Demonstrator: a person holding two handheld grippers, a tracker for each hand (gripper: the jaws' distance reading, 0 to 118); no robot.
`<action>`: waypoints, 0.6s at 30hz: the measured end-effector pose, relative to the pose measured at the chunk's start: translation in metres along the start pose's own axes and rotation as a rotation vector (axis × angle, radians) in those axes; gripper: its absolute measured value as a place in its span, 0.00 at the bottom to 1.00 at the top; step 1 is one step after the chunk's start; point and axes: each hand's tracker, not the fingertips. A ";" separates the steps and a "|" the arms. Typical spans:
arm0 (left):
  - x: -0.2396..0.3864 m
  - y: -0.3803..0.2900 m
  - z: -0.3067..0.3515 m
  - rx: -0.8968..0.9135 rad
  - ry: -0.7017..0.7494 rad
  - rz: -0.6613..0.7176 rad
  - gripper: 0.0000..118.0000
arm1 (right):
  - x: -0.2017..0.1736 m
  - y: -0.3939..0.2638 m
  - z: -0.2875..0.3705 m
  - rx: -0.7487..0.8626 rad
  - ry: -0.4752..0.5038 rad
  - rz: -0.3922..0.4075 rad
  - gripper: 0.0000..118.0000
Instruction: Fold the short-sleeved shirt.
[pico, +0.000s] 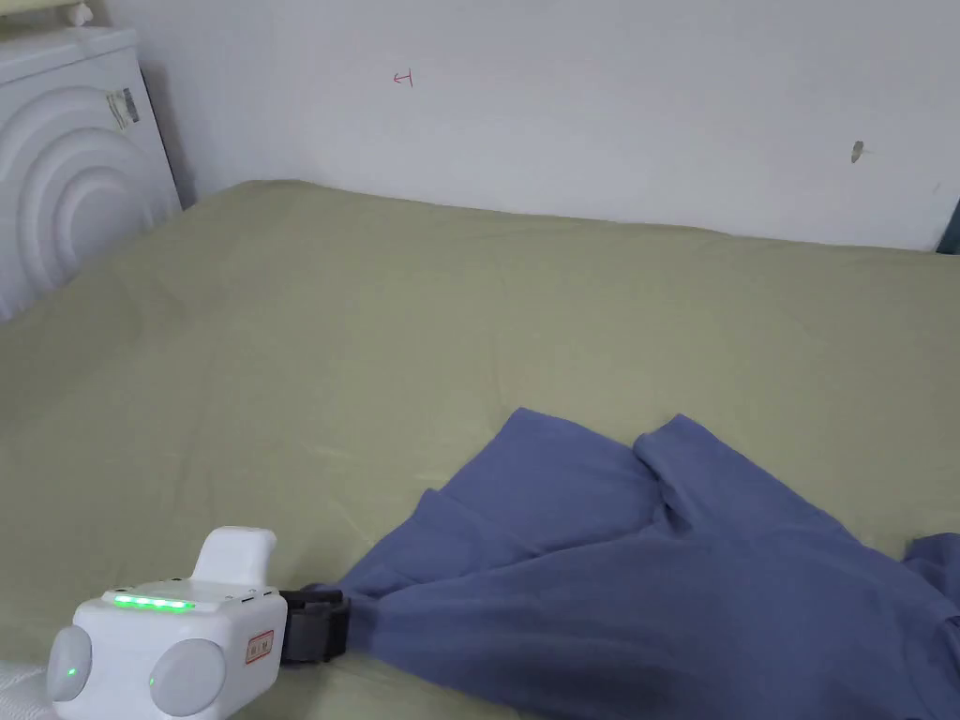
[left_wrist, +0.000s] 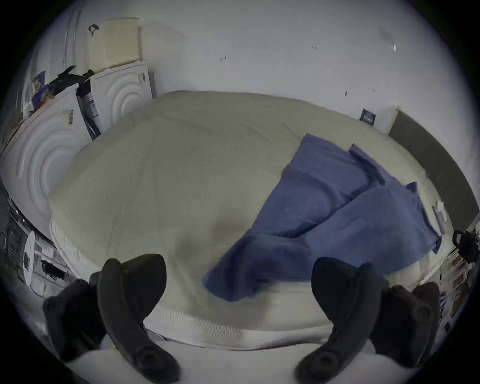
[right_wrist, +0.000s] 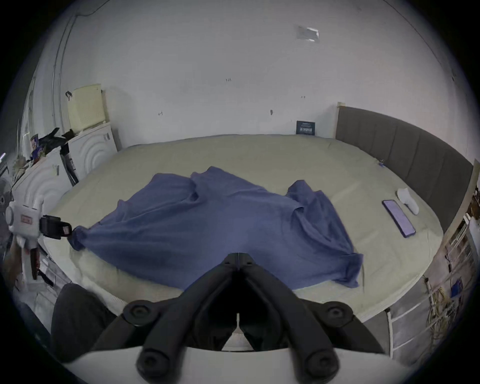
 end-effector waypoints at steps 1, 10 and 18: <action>-0.002 0.002 -0.012 -0.029 -0.004 -0.001 0.98 | 0.001 0.001 0.000 -0.010 0.014 -0.007 0.00; 0.021 -0.003 -0.038 -0.087 -0.111 -0.059 0.05 | 0.015 0.019 -0.049 -0.108 -0.001 0.034 0.00; 0.029 0.000 -0.034 -0.086 -0.063 -0.067 0.05 | 0.047 0.115 -0.180 -0.153 -0.017 0.081 0.00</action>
